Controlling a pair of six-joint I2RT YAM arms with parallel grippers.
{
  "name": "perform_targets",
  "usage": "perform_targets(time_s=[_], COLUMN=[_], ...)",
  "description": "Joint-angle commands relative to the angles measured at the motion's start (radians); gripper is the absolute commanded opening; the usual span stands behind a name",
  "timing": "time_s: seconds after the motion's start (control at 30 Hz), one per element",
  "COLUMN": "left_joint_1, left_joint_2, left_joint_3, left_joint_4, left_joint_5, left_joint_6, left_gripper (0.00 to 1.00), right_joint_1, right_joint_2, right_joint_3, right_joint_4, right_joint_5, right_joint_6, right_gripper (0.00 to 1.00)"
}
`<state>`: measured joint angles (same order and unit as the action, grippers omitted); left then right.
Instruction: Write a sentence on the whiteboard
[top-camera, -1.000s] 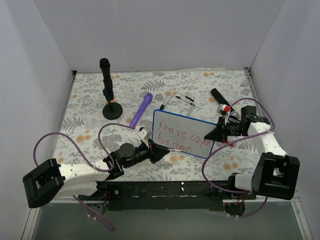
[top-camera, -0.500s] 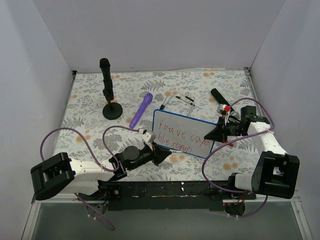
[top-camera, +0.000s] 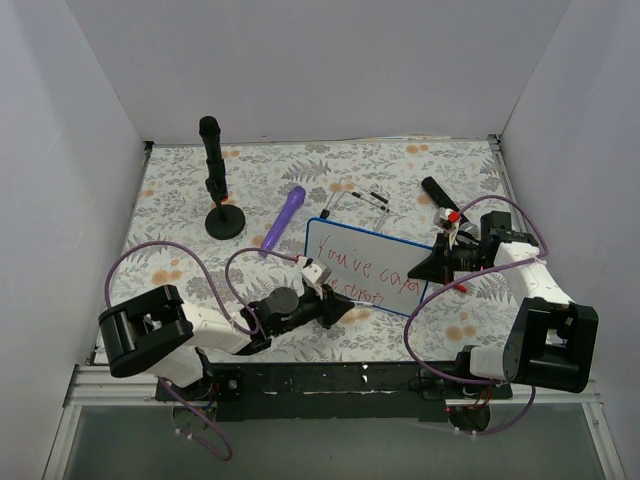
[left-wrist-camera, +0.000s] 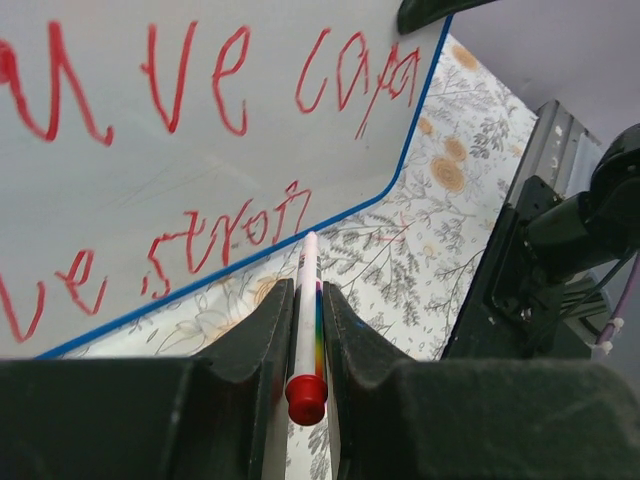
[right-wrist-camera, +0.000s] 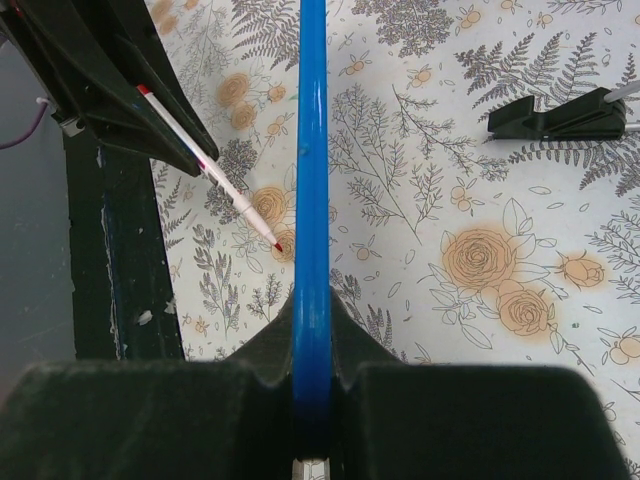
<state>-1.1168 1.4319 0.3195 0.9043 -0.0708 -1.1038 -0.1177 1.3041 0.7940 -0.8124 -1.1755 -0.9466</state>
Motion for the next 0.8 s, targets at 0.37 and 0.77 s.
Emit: perform_targets(time_s=[0.37,0.77], left_joint_1=[-0.006,-0.006], left_joint_2=[0.120,0.151], left_joint_3=[0.142,0.185], left_joint_4=[0.059,0.021], left_joint_5=[0.117,0.083], left_joint_6=[0.042,0.067], left_gripper=[0.00,0.00], right_joint_1=[-0.005,-0.005], right_joint_2=[0.000,0.000], right_joint_3=[-0.001,-0.003], right_joint_4=[0.033,0.033], right_joint_5=[0.146,0.146], right_joint_6=[-0.026,-0.026], right_gripper=[0.01,0.01])
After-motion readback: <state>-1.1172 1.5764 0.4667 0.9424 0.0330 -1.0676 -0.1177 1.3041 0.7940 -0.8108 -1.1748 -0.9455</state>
